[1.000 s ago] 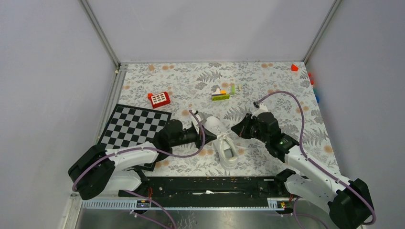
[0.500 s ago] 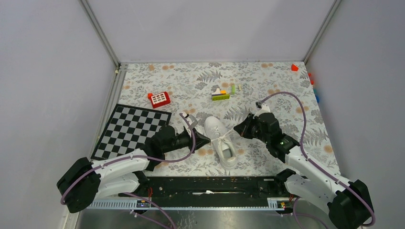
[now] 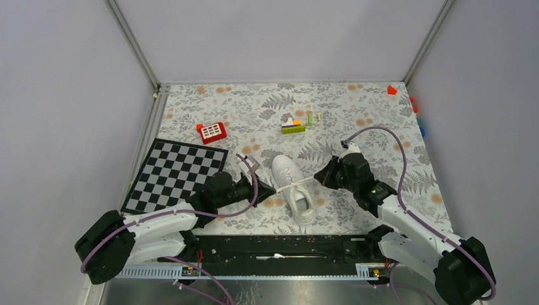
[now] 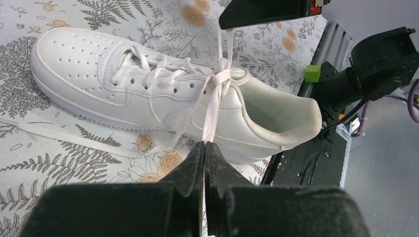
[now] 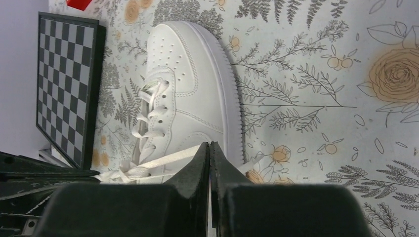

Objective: Tie the shoes
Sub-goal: Tie the shoelace on the shoe.

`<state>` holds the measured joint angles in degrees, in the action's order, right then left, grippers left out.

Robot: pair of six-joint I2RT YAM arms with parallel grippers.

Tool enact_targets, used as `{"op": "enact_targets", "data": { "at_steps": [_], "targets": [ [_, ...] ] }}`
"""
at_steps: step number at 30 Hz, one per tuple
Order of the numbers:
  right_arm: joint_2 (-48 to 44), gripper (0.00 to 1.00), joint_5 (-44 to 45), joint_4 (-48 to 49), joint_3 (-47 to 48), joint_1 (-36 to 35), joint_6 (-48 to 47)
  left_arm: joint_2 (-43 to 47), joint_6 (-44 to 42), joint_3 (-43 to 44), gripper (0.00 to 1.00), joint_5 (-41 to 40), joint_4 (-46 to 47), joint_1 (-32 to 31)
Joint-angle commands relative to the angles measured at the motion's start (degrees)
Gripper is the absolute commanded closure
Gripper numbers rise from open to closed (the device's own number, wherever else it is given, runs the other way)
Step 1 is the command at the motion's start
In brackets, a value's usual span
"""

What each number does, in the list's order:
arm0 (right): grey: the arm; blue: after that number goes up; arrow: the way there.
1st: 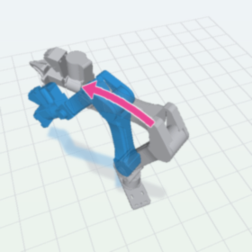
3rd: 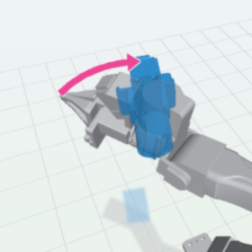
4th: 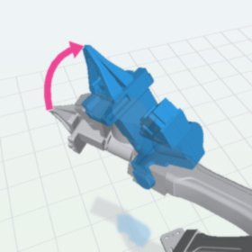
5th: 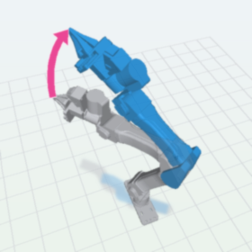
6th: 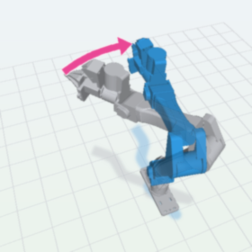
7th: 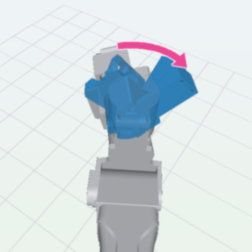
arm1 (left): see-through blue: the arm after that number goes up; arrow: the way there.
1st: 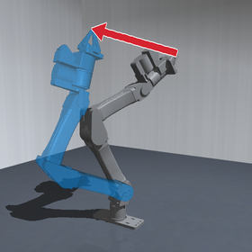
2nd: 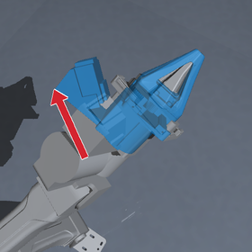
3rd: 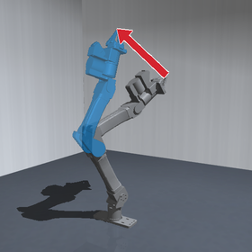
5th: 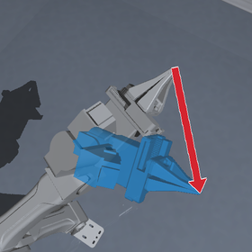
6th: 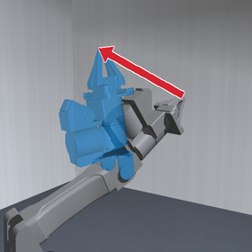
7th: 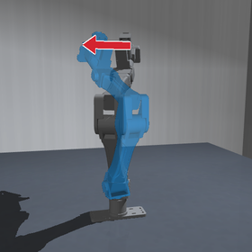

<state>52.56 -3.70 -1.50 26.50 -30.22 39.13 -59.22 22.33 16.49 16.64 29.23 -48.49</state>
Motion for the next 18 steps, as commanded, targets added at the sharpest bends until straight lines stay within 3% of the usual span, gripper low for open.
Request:
{"op": "enact_targets", "data": {
  "at_steps": [1,14,18],
  "targets": [
    [0.04,1.00,3.38,-0.08,-1.13,2.00,-1.01,2.04,0.85,-1.13,1.00,-2.94,-0.23,-0.08],
    [-2.95,1.00,2.57,-2.46,1.47,7.84,-1.50,0.66,1.31,9.67,1.00,-4.73,-13.46,0.05],
    [-4.13,1.00,2.94,-3.48,1.54,8.32,-2.10,1.52,2.61,8.30,1.00,-6.25,-14.24,0.01]
  ]
}}
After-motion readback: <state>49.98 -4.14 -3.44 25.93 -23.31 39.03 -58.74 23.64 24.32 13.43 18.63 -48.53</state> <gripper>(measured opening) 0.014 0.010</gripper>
